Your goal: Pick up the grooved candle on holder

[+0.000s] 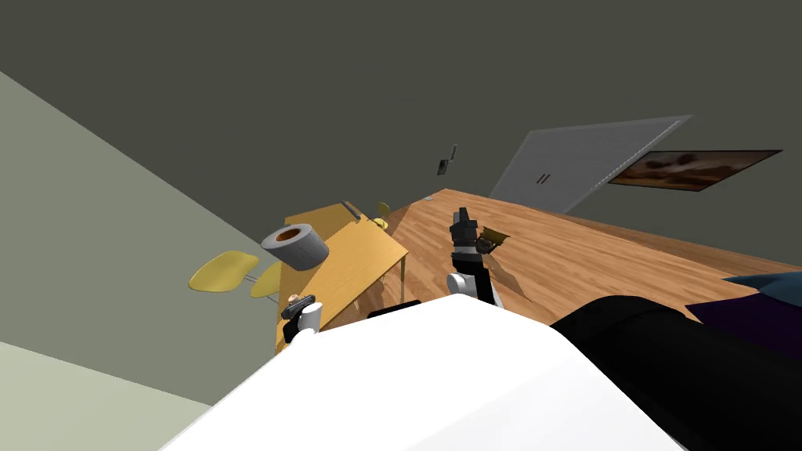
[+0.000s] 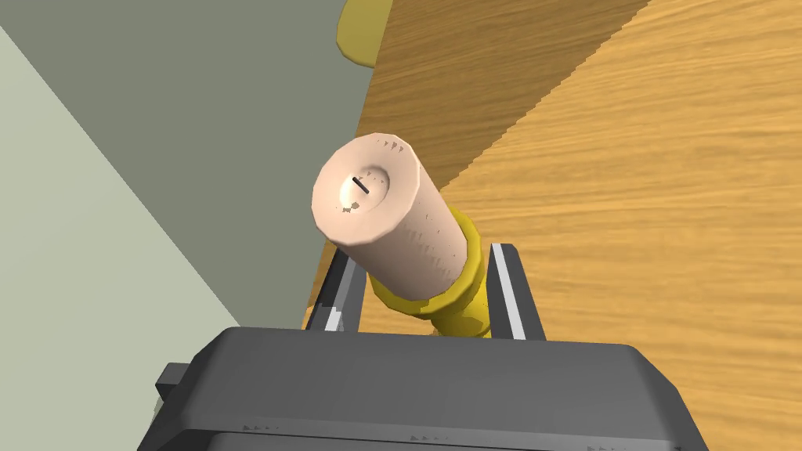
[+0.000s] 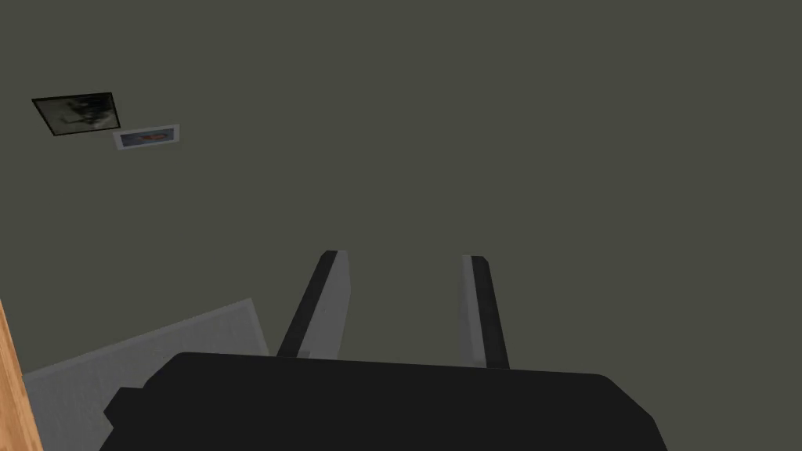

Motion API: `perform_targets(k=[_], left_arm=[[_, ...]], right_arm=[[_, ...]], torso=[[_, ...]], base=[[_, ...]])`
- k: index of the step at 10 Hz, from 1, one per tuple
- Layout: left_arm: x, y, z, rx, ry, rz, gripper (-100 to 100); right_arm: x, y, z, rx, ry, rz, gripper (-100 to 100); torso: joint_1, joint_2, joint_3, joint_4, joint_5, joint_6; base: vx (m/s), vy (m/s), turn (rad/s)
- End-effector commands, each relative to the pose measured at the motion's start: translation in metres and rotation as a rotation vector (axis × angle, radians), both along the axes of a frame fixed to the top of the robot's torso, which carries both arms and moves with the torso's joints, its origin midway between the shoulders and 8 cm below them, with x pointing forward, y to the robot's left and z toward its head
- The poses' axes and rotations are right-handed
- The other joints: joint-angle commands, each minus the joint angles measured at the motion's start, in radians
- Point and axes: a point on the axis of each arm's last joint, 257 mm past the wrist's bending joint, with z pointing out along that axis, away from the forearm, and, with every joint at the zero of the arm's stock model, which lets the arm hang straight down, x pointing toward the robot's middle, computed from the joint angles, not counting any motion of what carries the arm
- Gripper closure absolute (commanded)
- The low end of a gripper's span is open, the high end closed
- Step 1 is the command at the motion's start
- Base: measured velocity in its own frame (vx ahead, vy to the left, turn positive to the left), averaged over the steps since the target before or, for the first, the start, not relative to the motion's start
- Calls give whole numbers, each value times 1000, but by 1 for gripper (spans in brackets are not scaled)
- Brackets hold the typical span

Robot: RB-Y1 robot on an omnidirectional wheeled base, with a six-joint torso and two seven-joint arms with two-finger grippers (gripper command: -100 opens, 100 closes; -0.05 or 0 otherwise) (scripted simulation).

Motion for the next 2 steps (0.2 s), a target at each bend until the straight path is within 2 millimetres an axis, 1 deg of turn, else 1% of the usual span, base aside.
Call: perform_targets(k=[1,2], left_arm=[[0,0,0,0,0,0,100],[1,0,0,2,3,1,0]], right_arm=[[0,0,0,0,0,0,0],[0,0,0,0,0,0,0]], torso=[[0,0,0,0,0,0],[0,-4,-2,-1,0,-2]], base=[[-70,22,-82],[-12,2,12]])
